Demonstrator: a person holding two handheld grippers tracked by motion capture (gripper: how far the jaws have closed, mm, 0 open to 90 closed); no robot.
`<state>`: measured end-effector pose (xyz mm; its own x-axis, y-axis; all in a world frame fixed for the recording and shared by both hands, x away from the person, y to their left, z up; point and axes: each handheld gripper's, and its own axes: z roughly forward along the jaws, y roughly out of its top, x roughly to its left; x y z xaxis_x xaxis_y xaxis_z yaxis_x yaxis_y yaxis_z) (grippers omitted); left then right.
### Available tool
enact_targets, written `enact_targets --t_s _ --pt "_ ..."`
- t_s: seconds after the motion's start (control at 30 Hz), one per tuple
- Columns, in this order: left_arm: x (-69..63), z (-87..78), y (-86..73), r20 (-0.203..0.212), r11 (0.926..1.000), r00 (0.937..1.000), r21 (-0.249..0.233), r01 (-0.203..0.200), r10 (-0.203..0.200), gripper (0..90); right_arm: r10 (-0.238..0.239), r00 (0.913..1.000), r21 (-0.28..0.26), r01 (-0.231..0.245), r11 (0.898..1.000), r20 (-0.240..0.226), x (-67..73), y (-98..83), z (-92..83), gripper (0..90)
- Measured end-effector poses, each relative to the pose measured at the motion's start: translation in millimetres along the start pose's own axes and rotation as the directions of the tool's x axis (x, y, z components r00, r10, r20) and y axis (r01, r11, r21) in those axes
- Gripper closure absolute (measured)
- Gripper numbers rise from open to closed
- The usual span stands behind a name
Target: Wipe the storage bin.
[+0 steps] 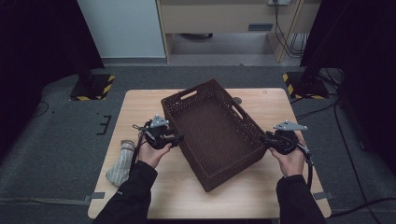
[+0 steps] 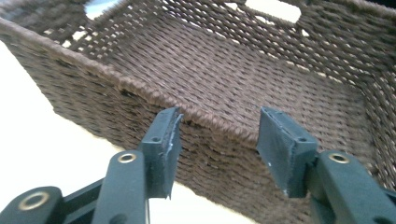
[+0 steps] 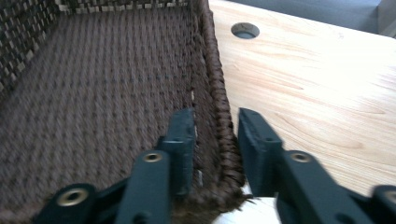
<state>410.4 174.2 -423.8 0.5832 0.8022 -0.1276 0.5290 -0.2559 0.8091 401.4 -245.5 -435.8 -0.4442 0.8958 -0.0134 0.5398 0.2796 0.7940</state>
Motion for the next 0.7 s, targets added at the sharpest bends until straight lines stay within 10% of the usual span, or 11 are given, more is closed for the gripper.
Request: enact_targets --t_s 0.47,0.7 --pt "-28.8 -0.6 -9.0 -0.004 0.9967 0.9984 0.058 -0.056 0.057 44.6 0.01 0.9971 -0.012 -0.011 1.0 -0.075 26.3 -17.6 -23.4 70.6" --pt "-16.7 7.5 -4.8 -0.022 0.9972 0.9984 0.054 -0.051 0.052 48.8 -0.001 0.9982 -0.061 -0.002 0.998 -0.059 19.6 -4.2 -11.8 60.8"
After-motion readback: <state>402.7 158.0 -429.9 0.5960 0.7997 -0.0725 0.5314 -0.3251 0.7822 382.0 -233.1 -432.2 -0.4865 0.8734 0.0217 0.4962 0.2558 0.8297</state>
